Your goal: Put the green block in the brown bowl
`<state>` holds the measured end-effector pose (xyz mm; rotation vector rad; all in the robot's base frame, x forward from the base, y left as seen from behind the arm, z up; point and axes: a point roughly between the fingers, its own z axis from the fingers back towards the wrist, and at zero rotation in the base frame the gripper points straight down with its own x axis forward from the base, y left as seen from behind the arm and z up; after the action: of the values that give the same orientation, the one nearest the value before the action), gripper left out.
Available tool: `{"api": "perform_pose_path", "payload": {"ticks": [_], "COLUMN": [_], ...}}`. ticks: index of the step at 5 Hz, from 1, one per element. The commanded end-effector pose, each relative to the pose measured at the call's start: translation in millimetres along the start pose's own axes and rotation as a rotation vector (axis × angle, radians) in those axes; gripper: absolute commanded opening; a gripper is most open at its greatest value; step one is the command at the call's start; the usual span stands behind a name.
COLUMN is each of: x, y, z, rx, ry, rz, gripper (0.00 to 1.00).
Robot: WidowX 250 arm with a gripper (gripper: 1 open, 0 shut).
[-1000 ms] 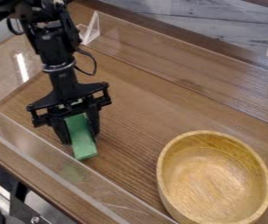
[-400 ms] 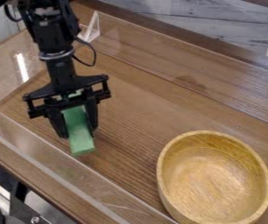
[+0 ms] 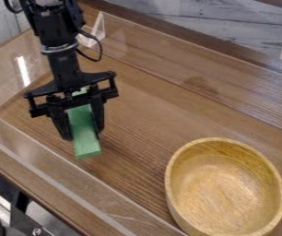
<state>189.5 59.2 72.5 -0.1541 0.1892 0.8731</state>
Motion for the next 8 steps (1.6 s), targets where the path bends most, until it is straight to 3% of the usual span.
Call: {"api": "perform_pose_path", "payload": {"ticks": [1,2,3,4,5,8], "x": [-2.5,-22.8,-60.5,-106.7,-113.7,-145.4], "y": [-14.8,-37.6,-77.2,-100.6,-89.9,-111.2], "z": [31.7,56.1,70.3,61.7,64.1,33.7], "rx": [-0.021,-0.014,-0.010,0.001,-0.028,-0.067], "ry": [-0.052,-0.029,-0.003,0.009,-0.006,-0.045], "rz": [-0.083,-0.220,-0.427,-0.658,-0.769,-0.912], "gripper": [0.00,0.00,0.00,0.00,0.00,0.00]}}
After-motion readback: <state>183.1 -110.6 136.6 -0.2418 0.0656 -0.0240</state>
